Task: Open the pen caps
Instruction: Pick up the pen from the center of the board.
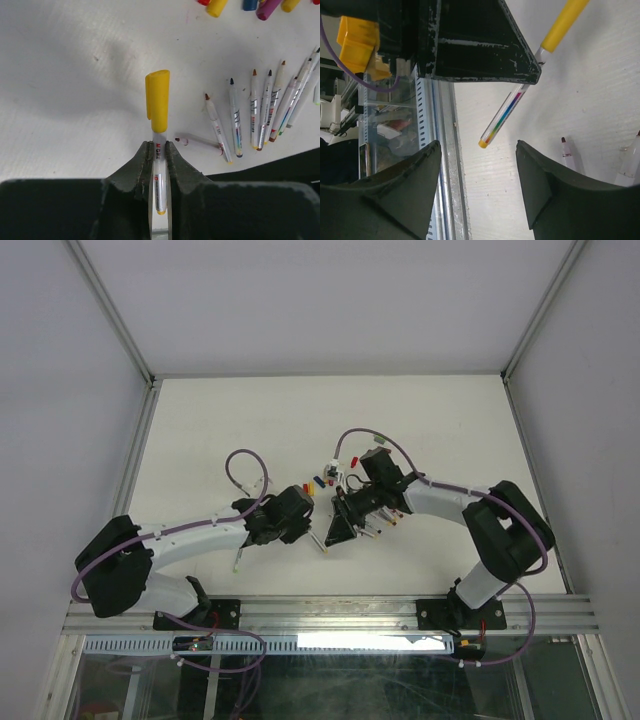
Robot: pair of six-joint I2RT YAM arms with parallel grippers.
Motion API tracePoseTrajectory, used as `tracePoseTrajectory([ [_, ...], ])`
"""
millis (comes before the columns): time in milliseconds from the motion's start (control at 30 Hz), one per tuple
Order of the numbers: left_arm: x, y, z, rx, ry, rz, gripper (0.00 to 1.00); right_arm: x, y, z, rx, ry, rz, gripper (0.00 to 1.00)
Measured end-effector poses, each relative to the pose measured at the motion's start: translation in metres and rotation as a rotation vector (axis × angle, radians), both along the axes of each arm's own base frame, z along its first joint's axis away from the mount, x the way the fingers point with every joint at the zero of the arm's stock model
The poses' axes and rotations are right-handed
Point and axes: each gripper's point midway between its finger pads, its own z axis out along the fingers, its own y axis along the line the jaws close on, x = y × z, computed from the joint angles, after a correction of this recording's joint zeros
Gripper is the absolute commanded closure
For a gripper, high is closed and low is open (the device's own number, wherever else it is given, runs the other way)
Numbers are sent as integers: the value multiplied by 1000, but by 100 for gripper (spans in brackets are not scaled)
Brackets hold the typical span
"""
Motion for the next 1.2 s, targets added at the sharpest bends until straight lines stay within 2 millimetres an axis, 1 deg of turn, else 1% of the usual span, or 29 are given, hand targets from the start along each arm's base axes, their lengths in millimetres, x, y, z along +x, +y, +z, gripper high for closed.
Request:
tracePoseTrajectory([
  [100, 4, -6, -1, -15, -9, -2, 100, 1, 3, -7, -14, 41, -14, 36],
  [200, 5, -11, -6, -13, 2, -7, 100, -1, 3, -19, -54, 81, -26, 36],
  [267, 7, -14, -5, -18, -1, -7, 100, -1, 4, -25, -83, 99, -35, 37],
  [367, 10, -19, 0, -36, -12, -8, 100, -1, 6, -27, -100, 107, -40, 42],
  [500, 13, -25, 4, -63, -23, -11, 100, -1, 10, -25, -107, 115, -47, 51],
  [567, 14, -27, 5, -74, -29, -12, 100, 0, 11, -25, -111, 122, -52, 62],
  [667, 14, -29, 6, -81, -29, -15, 100, 1, 11, -28, -128, 135, -67, 82],
  [733, 14, -29, 6, -82, -27, -16, 98, 3, 9, -33, -156, 145, -89, 94],
  [800, 13, -29, 7, -84, -28, -17, 91, 6, 5, -40, -195, 160, -121, 100],
  [833, 13, -29, 8, -86, -29, -18, 85, 6, 4, -41, -201, 166, -124, 100],
  [933, 13, -29, 9, -89, -31, -19, 53, 5, 4, -40, -206, 175, -125, 100],
  [967, 13, -30, 11, -95, -36, -26, 44, 6, 5, -38, -202, 178, -121, 100],
  [1000, 14, -32, 14, -104, -45, -32, 37, 6, 6, -35, -198, 177, -116, 100],
  [1067, 16, -34, 22, -125, -71, -43, 28, 8, 8, -29, -185, 171, -104, 100],
  [1200, 17, -29, 41, -163, -138, -66, 20, 15, 7, -22, -163, 166, -99, 100],
])
